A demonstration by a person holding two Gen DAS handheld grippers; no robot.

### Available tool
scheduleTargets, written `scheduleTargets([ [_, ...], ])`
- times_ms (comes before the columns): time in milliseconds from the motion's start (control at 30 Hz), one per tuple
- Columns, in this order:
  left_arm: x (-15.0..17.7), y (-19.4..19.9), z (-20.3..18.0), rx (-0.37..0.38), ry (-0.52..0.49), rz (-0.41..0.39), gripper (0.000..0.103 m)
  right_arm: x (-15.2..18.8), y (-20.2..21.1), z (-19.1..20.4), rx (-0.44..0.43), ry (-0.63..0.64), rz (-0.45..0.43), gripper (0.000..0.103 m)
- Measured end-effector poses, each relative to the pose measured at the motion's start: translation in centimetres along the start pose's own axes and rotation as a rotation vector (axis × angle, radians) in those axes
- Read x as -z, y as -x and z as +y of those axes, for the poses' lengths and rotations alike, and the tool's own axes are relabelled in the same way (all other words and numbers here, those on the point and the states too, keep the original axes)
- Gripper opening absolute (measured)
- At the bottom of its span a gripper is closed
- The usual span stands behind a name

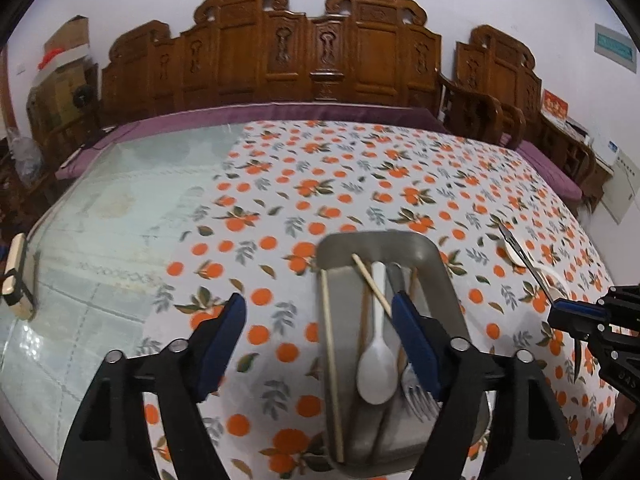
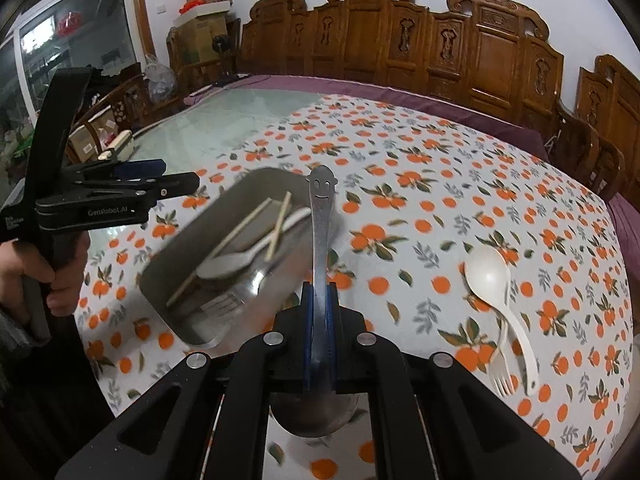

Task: Organize utensils
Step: 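Lower the smiley-face spoon into the grey tray and open the right tool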

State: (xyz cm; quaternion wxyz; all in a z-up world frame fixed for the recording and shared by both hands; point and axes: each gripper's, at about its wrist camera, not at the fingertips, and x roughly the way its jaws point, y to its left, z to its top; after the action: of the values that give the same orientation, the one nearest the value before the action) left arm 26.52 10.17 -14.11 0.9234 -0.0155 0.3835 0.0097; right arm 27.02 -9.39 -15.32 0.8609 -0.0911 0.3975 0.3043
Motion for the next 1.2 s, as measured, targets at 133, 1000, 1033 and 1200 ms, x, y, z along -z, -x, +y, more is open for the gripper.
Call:
scheduleTargets([
  [133, -0.3, 0.7, 1.3, 0.002, 0.018, -0.02, 0.091, -1.0, -0.6, 1.4, -0.021, -0.002, -0.008, 0.007],
  [1000, -0.8, 2.1, 4.6, -0.024, 0.072, -0.055, 0.095, -3.0, -10.0, 5.8, -0.084, -0.085, 0.07, 0.007],
  [1033, -0.8, 2.1, 4.6, -0.023, 0.073, -0.054, 0.095, -2.9, -10.2, 5.8, -0.085, -0.088, 0.077, 0.007],
  [1200, -0.9, 2.2, 4.6, -0.023, 0.075, -0.057, 0.095, -2.5, -11.2, 5.3, -0.147, -0.159, 0.102, 0.007],
])
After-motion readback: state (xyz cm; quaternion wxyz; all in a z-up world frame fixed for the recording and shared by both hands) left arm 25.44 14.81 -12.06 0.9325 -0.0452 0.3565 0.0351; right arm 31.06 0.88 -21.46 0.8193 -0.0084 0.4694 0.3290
